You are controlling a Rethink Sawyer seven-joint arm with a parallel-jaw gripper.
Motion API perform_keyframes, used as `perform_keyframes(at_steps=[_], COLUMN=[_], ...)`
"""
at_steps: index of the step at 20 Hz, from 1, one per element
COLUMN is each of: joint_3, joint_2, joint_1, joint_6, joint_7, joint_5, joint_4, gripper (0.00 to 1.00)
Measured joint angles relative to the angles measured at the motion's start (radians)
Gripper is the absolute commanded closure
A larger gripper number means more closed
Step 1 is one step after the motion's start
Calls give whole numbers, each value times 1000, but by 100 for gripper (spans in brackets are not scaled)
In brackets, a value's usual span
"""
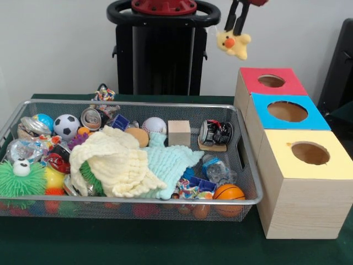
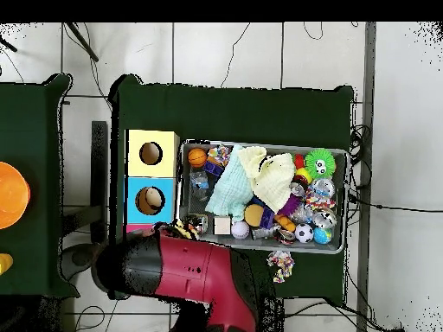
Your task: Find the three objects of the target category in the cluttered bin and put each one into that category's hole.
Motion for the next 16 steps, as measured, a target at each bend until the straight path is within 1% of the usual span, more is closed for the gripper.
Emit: perform_keyframes(at_steps=[6,10,16], joint_3=[-4,-6,-25], joint_2=[-9,2,35], joint_1=[34,50,98], joint_6=[4,-6,-50], joint_7=[0,0,0], joint_5=[0,1,1], joint_4=[-2,-2,-2], gripper=[100,100,100])
